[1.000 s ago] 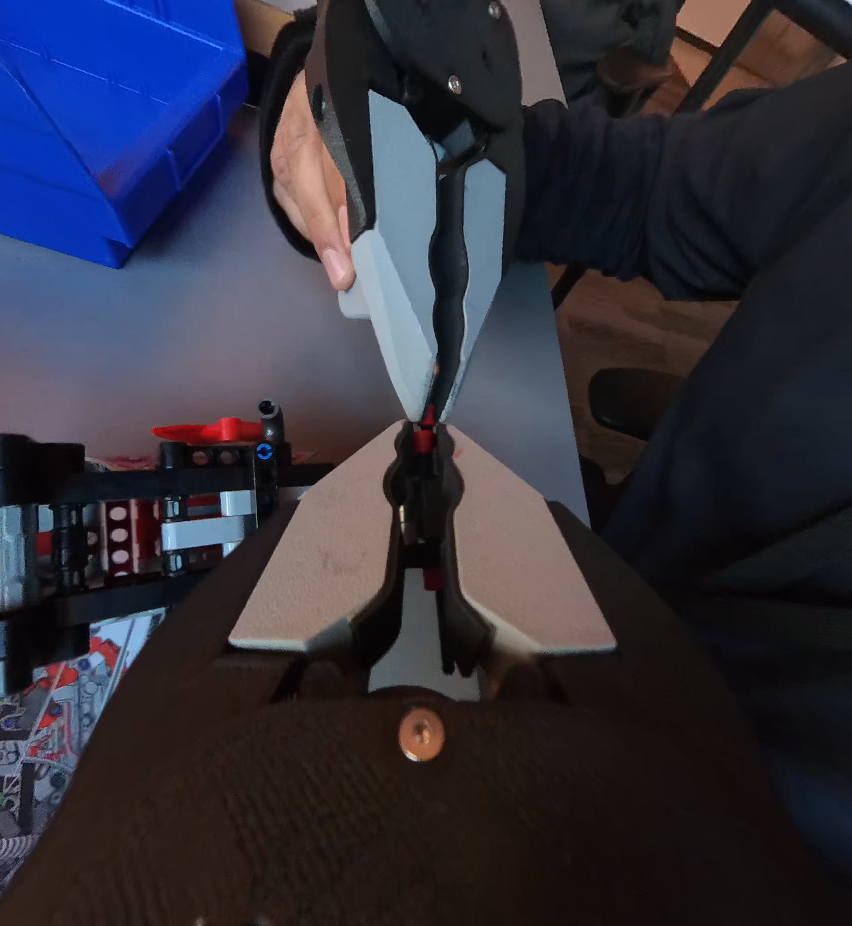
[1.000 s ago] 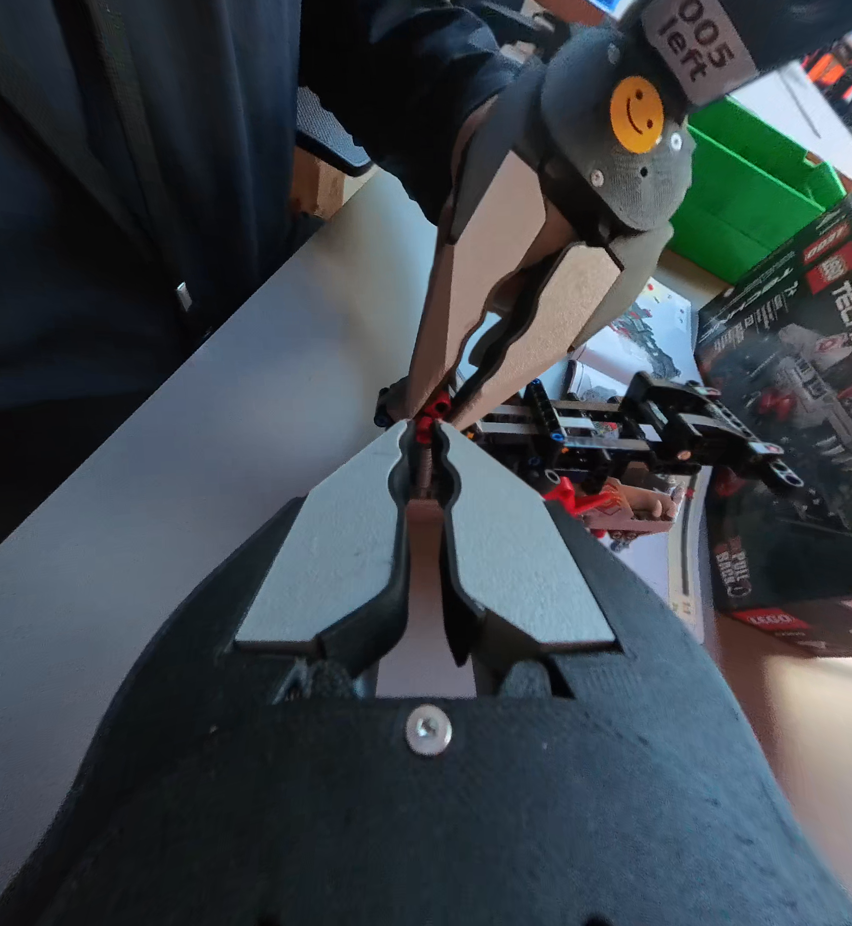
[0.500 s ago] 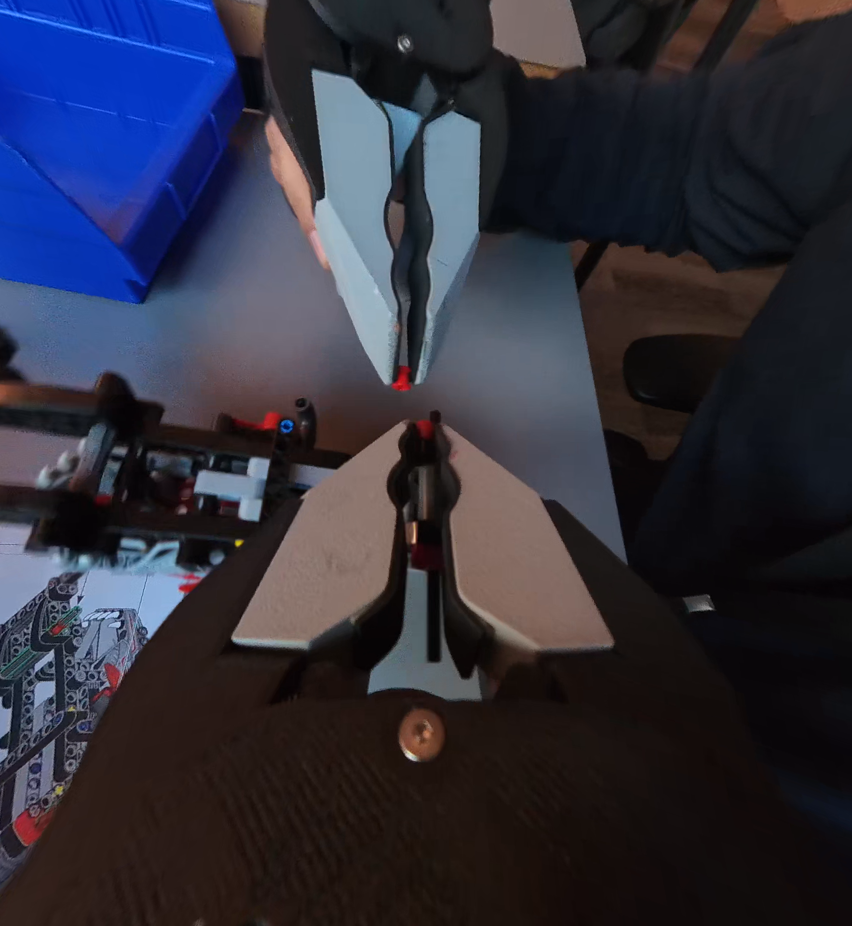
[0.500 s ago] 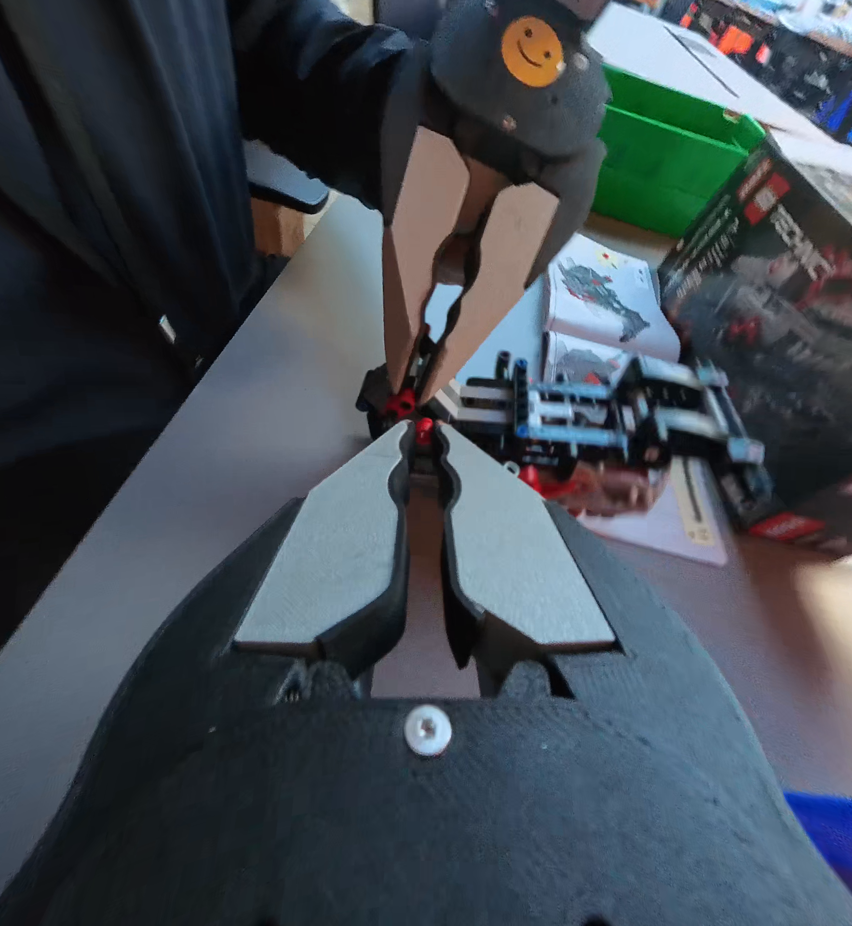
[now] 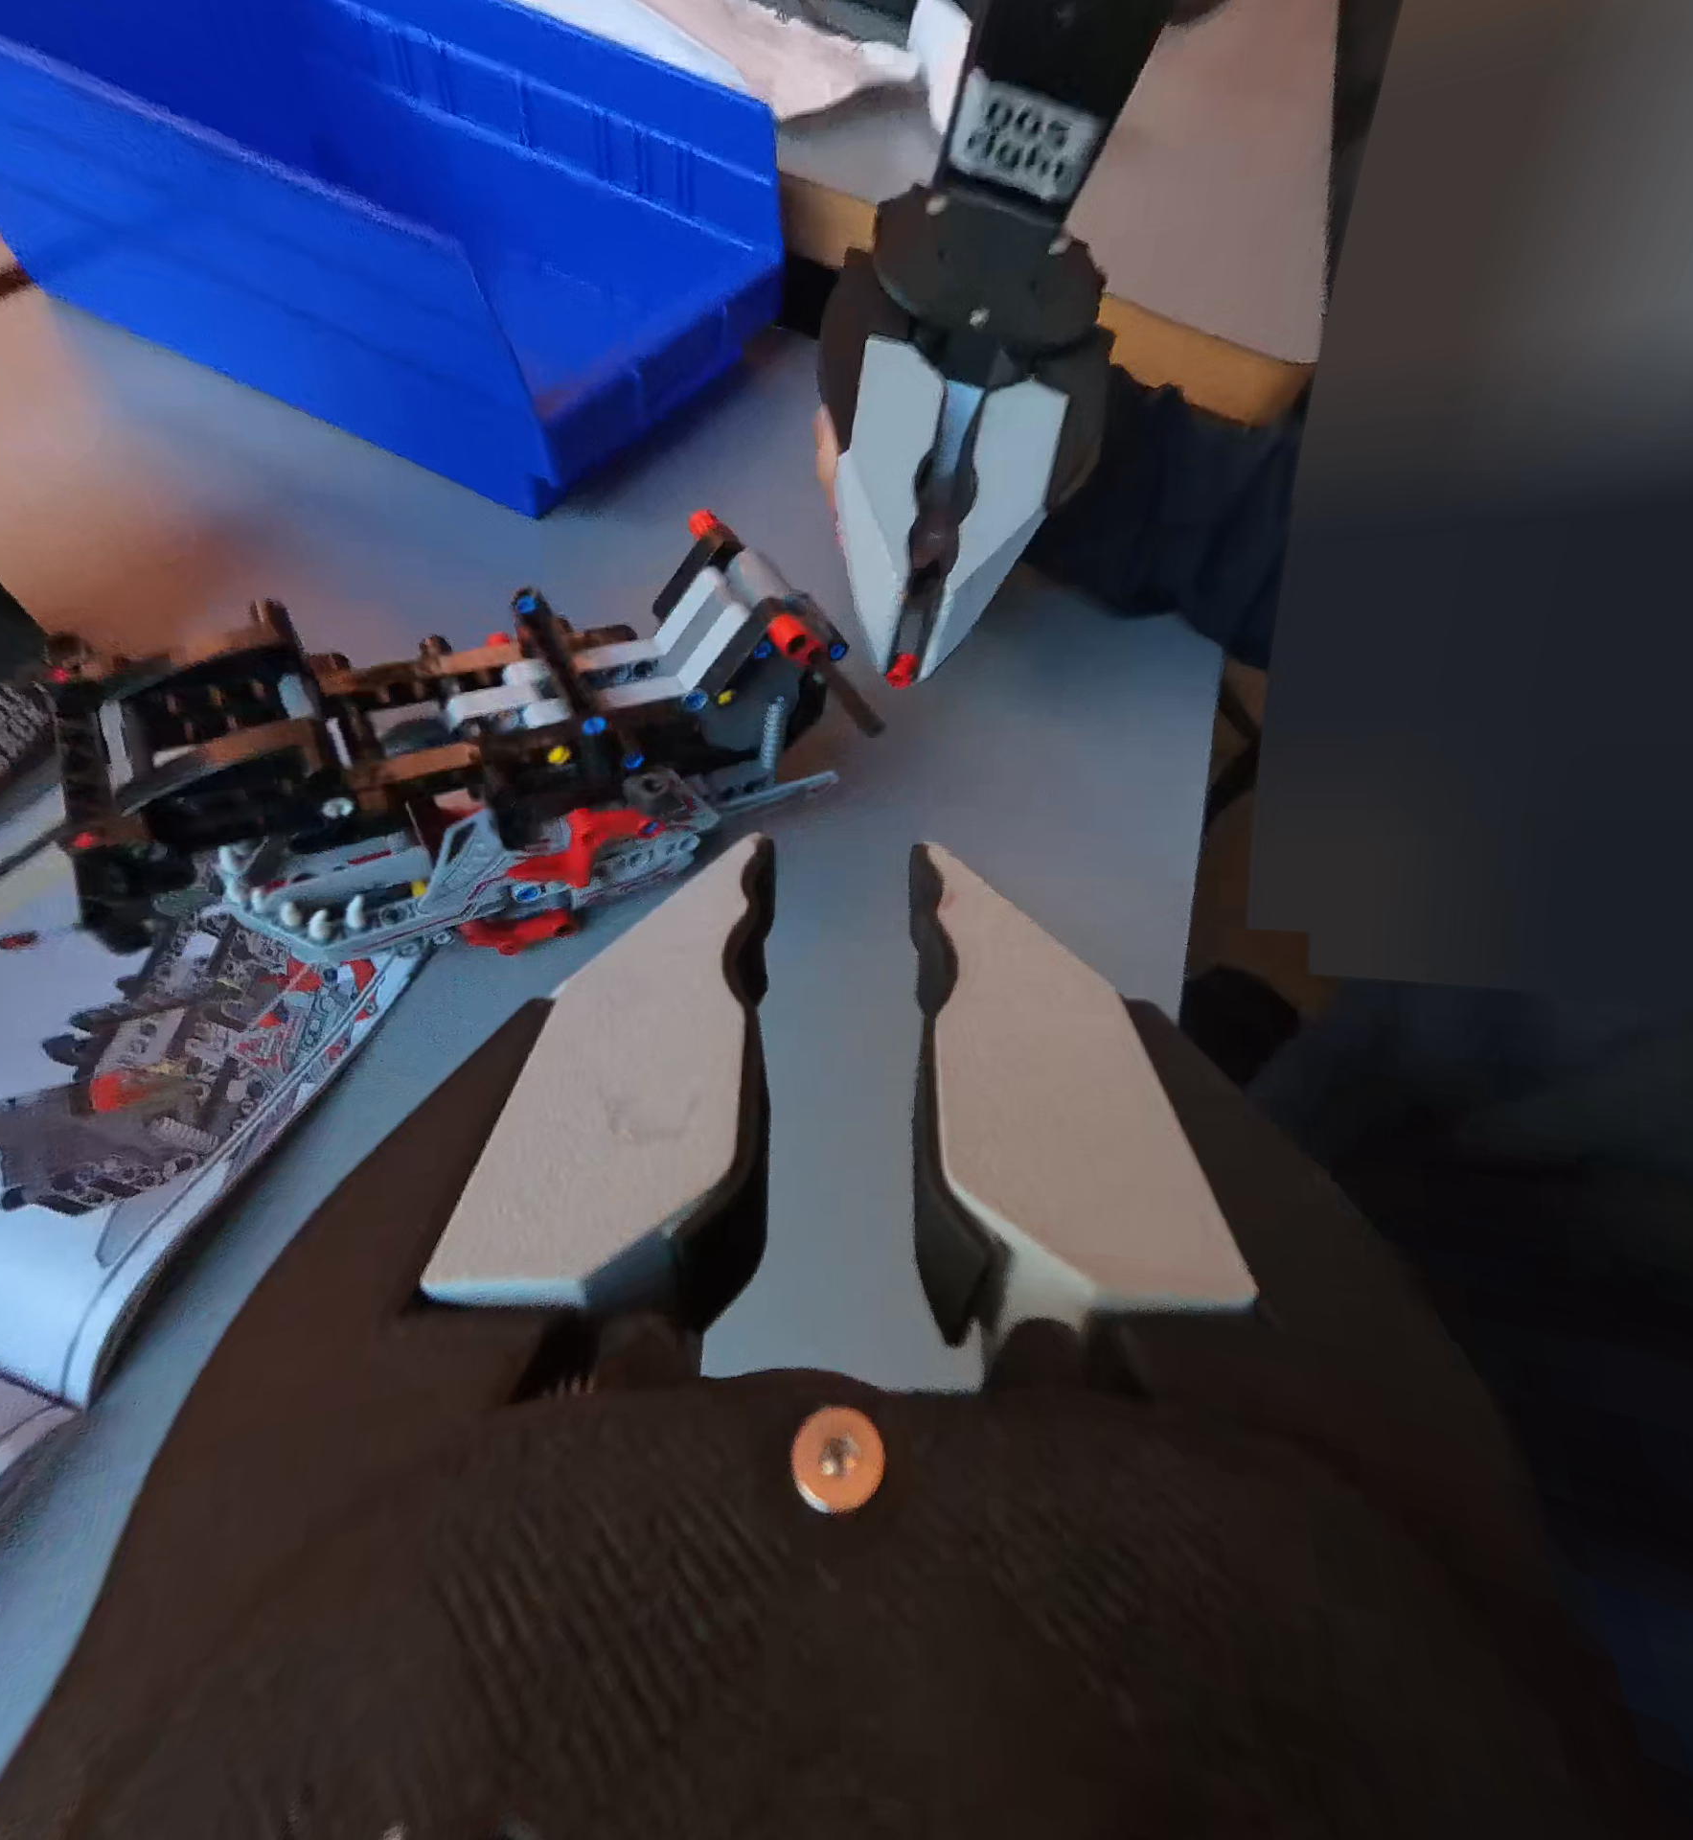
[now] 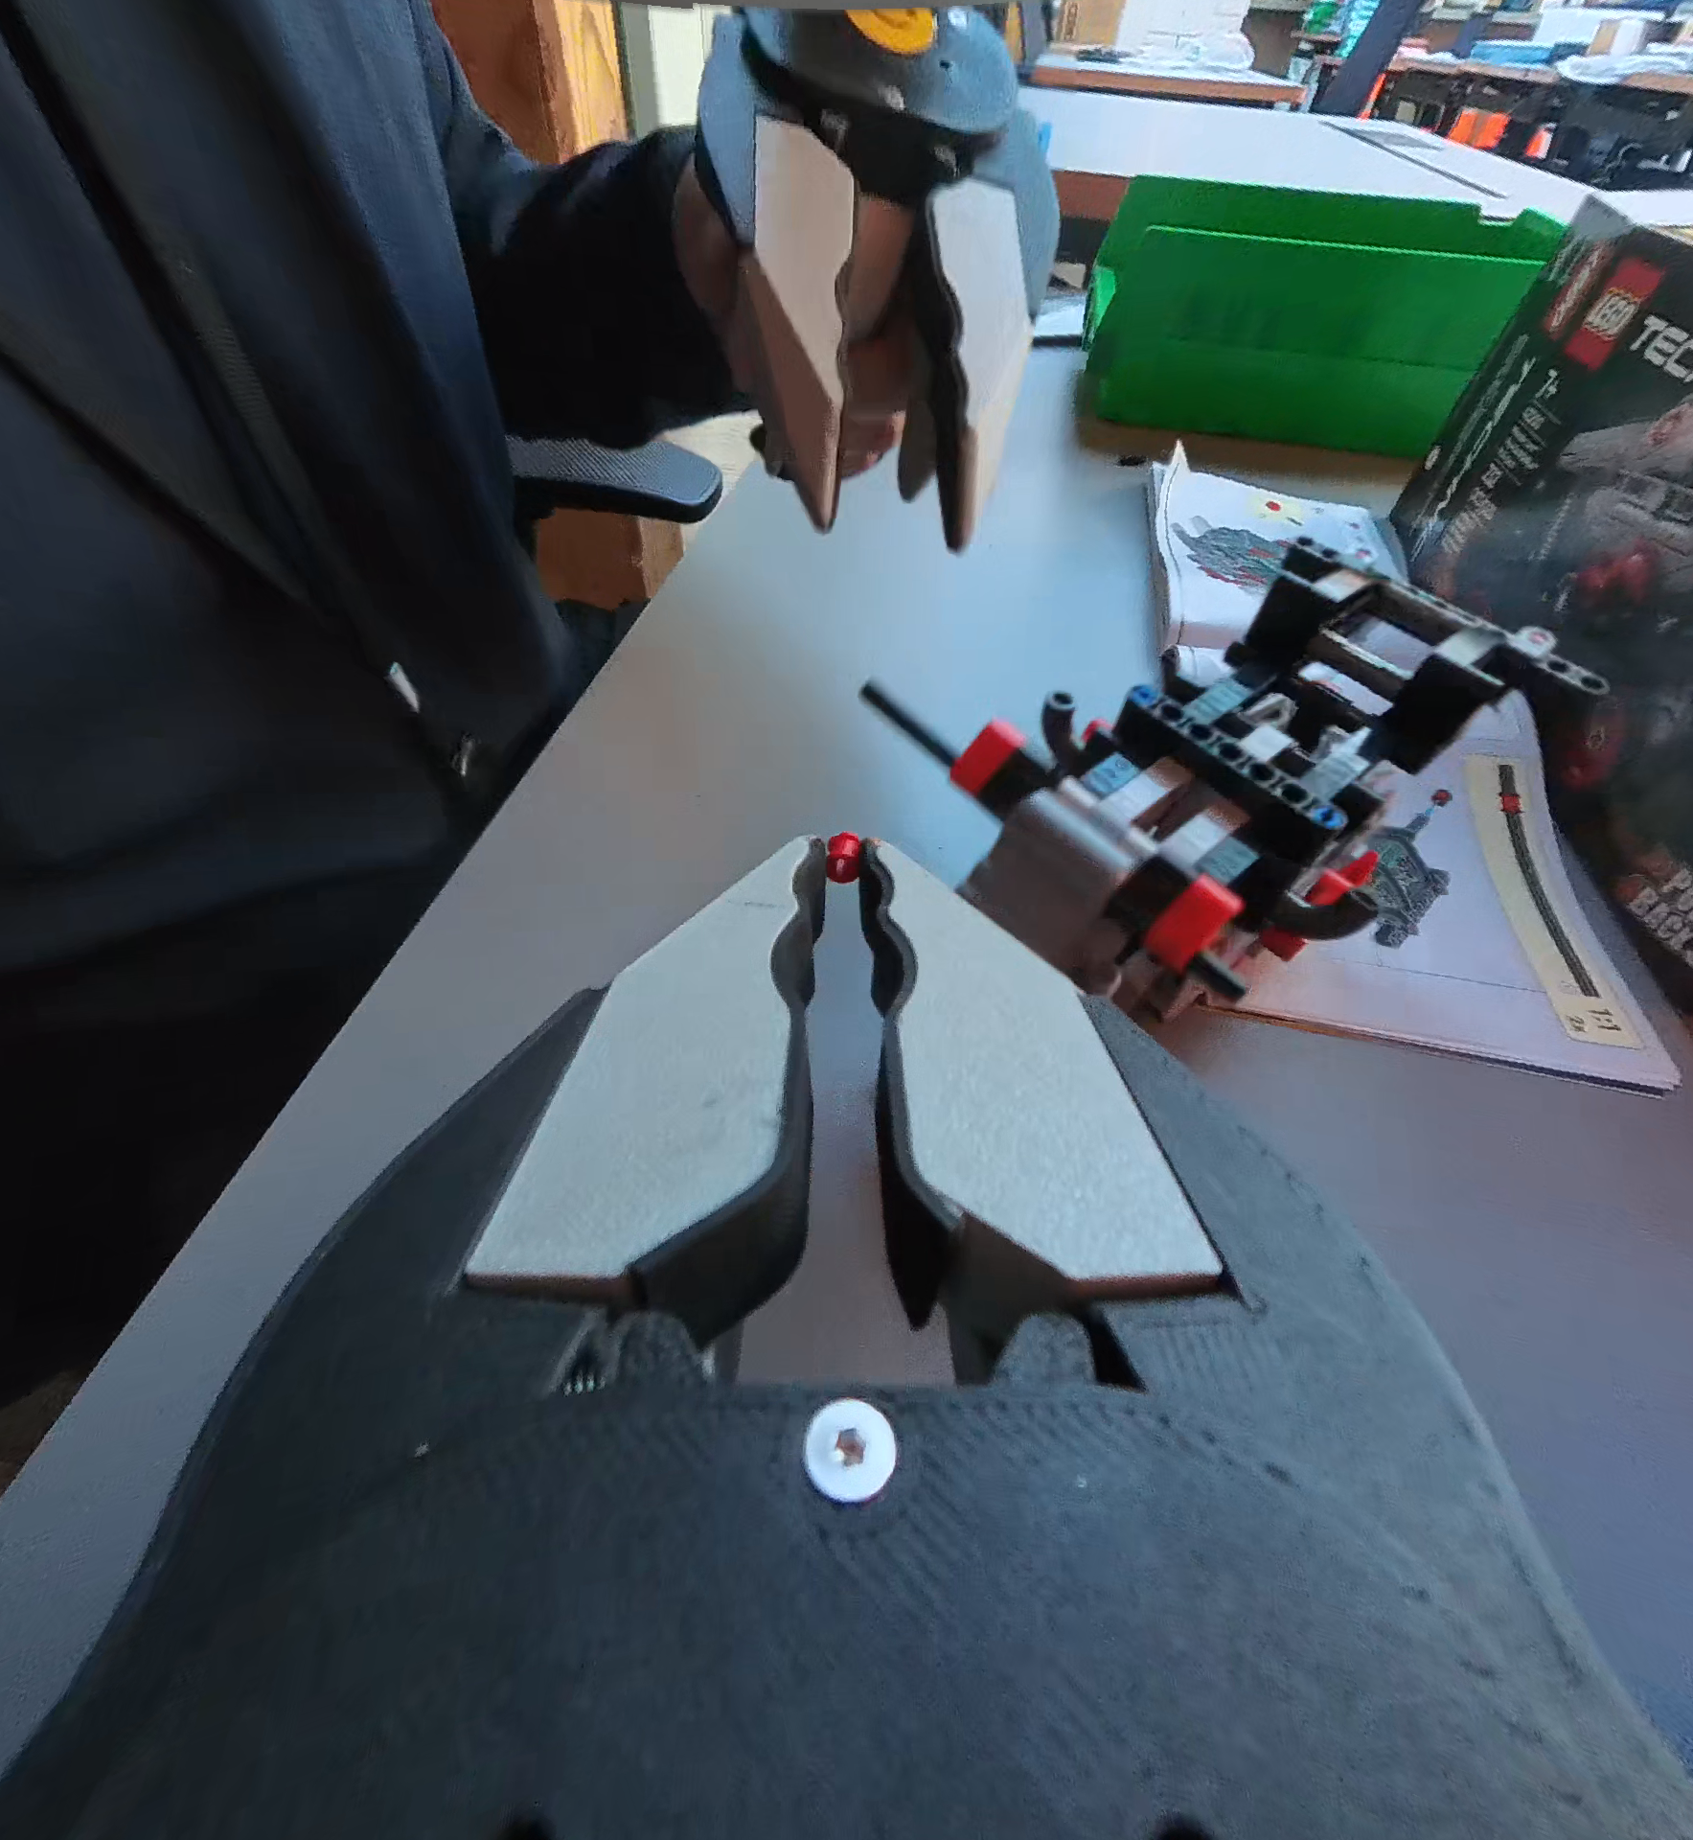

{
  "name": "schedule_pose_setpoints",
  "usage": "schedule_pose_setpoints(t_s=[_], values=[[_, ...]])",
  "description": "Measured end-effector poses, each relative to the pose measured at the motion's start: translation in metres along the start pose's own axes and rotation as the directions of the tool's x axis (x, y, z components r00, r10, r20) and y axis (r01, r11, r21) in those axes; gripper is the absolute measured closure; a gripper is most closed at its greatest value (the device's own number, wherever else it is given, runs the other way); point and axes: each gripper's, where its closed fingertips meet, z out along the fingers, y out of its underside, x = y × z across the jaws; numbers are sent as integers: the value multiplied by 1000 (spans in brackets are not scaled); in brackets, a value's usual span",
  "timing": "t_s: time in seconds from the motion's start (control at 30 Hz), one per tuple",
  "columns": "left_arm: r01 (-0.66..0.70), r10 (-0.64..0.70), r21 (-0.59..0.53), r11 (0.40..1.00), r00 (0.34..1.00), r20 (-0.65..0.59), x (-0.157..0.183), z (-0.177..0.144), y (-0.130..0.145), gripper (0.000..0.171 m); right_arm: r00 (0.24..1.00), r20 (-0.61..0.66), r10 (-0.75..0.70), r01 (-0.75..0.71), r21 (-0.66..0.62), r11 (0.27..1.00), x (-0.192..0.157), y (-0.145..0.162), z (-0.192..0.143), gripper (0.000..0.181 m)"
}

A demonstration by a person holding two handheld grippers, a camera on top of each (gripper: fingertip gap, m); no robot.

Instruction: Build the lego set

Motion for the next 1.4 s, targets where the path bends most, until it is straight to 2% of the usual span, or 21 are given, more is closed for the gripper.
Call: schedule_pose_setpoints(t_s=[0.03,0.13,0.2,0.27,0.3,0.4,0.47,0.53,0.63,0.73,0.8,0.83,0.87,0.97,1.07,1.13,1.2,1.3,1.4], values=[[10,-10,-12,1000,1000,13,-2,6,1,143,1000,6,3,-3,0,1000,0,-1,-3,179],[1,-2,-35,999,1000,-22,6,23,4,151,998,63,13,-13,10,1000,-7,-6,-34,178],[-21,19,-69,997,1000,-24,9,31,12,155,998,-53,23,-21,38,999,17,-5,-65,179],[-22,19,-88,996,999,-31,14,39,19,151,996,-74,57,-51,79,996,36,-1,-80,180],[-8,4,-88,996,999,-49,19,44,20,146,995,-62,81,-75,84,994,43,3,-79,180],[13,-16,-65,998,999,-40,22,60,15,139,992,-4,129,-129,-19,991,56,27,-59,179],[26,-26,-55,998,1000,-7,14,66,9,133,993,39,113,-111,-37,993,53,25,-43,179],[50,-51,-55,997,999,-17,11,67,4,137,995,55,82,-79,-62,995,49,23,-32,179],[95,-97,-31,995,992,-83,17,63,-6,137,994,97,43,-36,-78,996,36,18,-20,179],[103,-105,-36,994,993,-62,10,61,-8,134,985,174,12,3,-86,996,14,9,-3,179],[106,-108,-43,993,993,-57,7,58,-6,134,965,263,16,29,-169,985,-9,16,3,179],[107,-110,-47,993,993,-51,6,56,-4,134,965,263,10,56,-242,969,-11,26,-1,178],[107,-109,-53,993,993,-41,4,53,-1,134,974,225,-10,76,-285,956,-6,31,-12,178],[95,-94,-73,993,995,14,-7,43,11,134,998,47,-32,40,-192,980,28,16,-57,179],[97,-93,-94,991,994,49,-18,37,21,133,980,-164,-115,81,-199,977,76,13,-81,179],[108,-102,-87,990,993,63,-23,34,22,131,983,-167,-79,38,-235,971,91,23,-71,179],[113,-106,-71,991,990,88,-30,30,19,131,994,-93,-62,34,-282,959,84,32,-51,179],[109,-104,-43,993,990,98,-28,19,13,133,999,-25,-31,24,-236,971,63,26,-35,179],[91,-89,-62,994,995,42,-8,19,12,135,998,-41,-40,33,-159,987,49,18,-25,179]])
